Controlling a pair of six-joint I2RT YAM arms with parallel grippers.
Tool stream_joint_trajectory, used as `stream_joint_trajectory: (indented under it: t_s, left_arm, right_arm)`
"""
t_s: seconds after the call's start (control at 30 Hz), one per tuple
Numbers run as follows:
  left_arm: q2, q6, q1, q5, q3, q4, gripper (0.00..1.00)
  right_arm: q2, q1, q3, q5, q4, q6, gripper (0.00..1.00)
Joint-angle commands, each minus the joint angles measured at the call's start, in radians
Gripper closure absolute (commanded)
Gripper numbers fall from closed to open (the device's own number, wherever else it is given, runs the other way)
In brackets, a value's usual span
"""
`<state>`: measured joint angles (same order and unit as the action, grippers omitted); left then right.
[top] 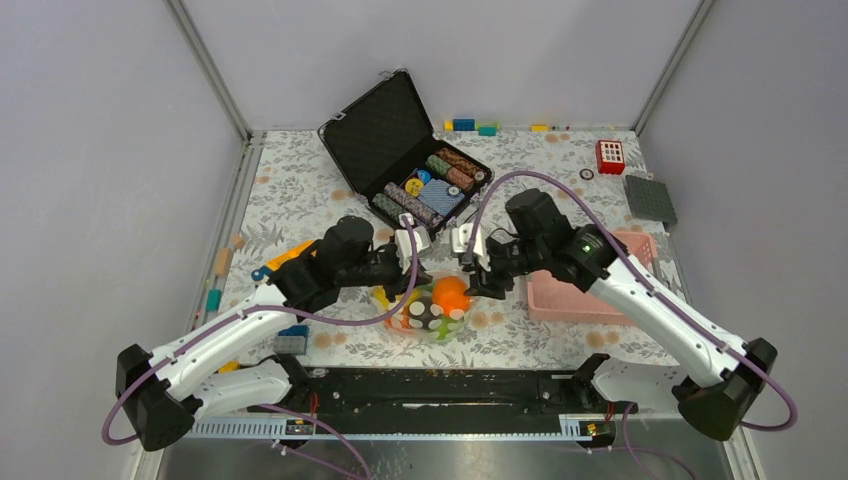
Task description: Place the food in the zip-top bag and seal the zipper
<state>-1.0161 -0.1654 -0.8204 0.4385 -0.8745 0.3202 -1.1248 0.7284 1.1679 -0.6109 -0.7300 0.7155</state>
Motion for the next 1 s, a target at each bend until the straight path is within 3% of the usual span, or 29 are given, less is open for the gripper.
stream_joint_trajectory:
  t_s: [0.0,0.13,0.2,0.3,0.5,0.73,0.97]
  left_arm:
    - [0.030,0.026,-0.003,0.023,-0.009,-0.069,1.00]
    - [0.050,0.032,-0.011,0.005,0.023,-0.099,1.00]
    - [0.055,0.033,-0.015,-0.003,0.026,-0.103,1.00]
    - [0.058,0.038,-0.020,-0.026,0.028,-0.103,1.00]
    - [0.067,0.062,-0.032,-0.108,0.044,-0.129,1.00]
    - [0.135,0.115,-0.032,-0.336,0.138,-0.201,1.00]
    - [0.160,0.113,-0.030,-0.434,0.167,-0.232,1.00]
  right_arm:
    - [-0.074,0.036,0.073,0.016,0.062,0.018,0.46]
    - [-0.120,0.049,0.104,0.007,0.069,0.005,0.47]
    - [-0.135,0.056,0.113,0.003,0.079,-0.011,0.52]
    - [-0.148,0.064,0.118,0.007,0.081,-0.029,0.73]
    - [-0.146,0.070,0.090,0.017,0.067,-0.044,1.00]
    - [-0.093,0.033,0.047,0.185,-0.052,-0.033,1.00]
    - [-0.013,-0.148,0.009,0.149,-0.202,0.020,1.00]
